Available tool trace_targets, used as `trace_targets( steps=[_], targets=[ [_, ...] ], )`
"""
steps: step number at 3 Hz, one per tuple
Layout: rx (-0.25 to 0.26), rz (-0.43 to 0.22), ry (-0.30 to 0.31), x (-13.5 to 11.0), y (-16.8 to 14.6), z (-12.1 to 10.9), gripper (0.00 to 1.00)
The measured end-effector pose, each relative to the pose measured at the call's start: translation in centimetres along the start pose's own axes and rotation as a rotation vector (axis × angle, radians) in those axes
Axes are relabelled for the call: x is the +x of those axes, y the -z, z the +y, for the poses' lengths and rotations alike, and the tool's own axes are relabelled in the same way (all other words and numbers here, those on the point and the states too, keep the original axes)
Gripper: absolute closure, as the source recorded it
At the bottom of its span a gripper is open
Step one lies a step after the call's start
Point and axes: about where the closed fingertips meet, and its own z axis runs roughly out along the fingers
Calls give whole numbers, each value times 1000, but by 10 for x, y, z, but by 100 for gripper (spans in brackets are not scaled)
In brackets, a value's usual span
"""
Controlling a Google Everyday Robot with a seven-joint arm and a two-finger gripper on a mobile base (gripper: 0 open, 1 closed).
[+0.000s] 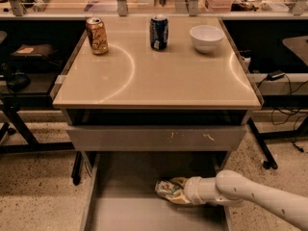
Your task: Place 7up can into middle drawer
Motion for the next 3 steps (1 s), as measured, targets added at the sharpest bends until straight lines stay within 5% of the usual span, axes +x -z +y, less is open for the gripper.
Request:
trace_targets(
  steps=[3],
  targets=[
    [0,0,0,0,0,0,10]
  ],
)
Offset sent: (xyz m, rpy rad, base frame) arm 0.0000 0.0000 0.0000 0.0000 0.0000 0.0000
